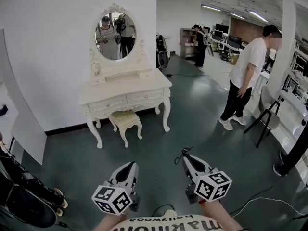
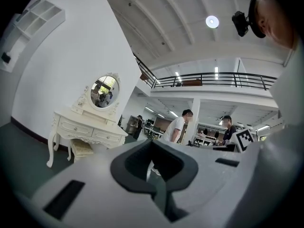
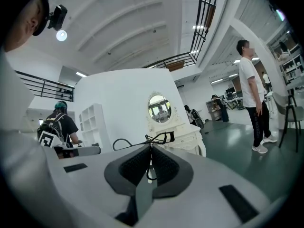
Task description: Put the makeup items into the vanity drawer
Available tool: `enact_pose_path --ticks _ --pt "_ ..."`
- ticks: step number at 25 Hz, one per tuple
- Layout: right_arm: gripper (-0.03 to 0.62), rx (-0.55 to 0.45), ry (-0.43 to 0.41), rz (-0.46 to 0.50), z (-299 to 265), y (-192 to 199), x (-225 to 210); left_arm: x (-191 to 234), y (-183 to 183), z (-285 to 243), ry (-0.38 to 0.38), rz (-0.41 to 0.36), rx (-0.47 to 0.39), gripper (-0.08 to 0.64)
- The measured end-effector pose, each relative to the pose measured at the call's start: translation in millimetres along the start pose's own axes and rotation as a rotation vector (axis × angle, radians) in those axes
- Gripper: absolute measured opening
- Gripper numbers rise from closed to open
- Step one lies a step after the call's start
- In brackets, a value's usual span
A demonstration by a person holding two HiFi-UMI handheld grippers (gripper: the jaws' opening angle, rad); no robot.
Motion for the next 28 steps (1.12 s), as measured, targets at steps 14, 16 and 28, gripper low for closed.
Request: enact_pose_path --ticks 14,16,28 --pt "0.035 0.058 -0.162 0.036 -162 -17 -31 94 -36 -75 -0.113 -0.022 -0.043 0.008" --pt "0.035 0.06 -0.175 0.04 -186 -27 -45 103 -45 -97 -0.123 -0.034 -0.06 0.008" --pt "0.035 0.054 -0.252 0.086 -289 -71 -113 143 -68 -205 -0.162 -0.045 -0.129 0.008"
Point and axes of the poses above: the fingertips, and each gripper's own axes: z backward along the fingers, x to its left, y out of its underside, the point moved 7 cm from there along z, backward along the fingers, and after that the axes turned 1 degree about -x, right-handed, at the moved point
